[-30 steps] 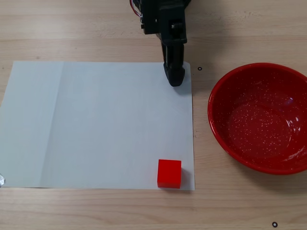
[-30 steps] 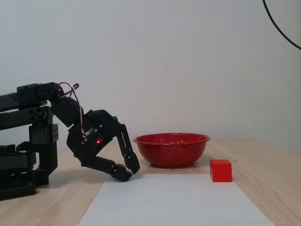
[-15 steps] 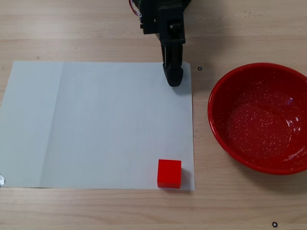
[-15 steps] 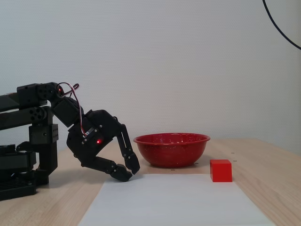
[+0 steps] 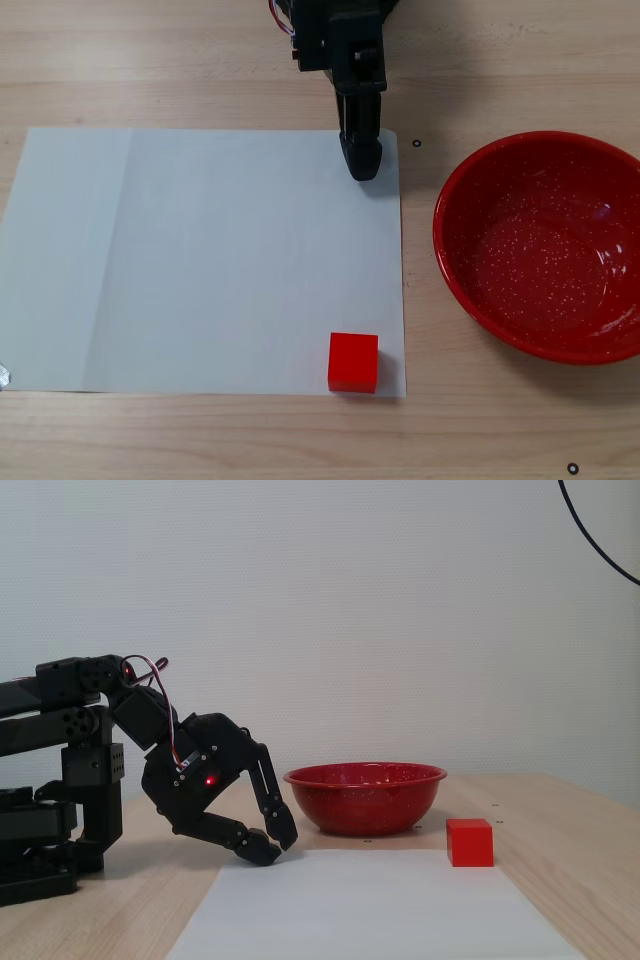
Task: Grasp the red cube and put it in the red bowl.
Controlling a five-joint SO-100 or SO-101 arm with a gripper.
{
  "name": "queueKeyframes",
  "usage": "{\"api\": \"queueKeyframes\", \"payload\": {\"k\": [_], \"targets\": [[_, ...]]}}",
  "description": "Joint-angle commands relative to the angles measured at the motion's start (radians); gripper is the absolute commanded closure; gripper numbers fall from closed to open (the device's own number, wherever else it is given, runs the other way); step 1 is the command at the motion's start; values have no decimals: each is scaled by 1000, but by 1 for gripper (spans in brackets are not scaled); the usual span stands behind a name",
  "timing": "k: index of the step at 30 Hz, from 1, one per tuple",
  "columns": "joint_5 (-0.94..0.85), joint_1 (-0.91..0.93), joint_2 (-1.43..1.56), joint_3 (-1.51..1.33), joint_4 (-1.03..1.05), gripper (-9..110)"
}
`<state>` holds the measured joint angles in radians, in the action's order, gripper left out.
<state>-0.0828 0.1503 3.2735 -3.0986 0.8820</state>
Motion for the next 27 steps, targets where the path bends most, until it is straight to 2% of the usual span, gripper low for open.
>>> {"api": "queueKeyframes", "payload": {"k": [1, 19, 27], "targets": [[-6, -14, 3, -5, 8, 101], [-6, -14, 3, 2, 14, 101], [-25, 14, -60, 160, 176, 101]]}}
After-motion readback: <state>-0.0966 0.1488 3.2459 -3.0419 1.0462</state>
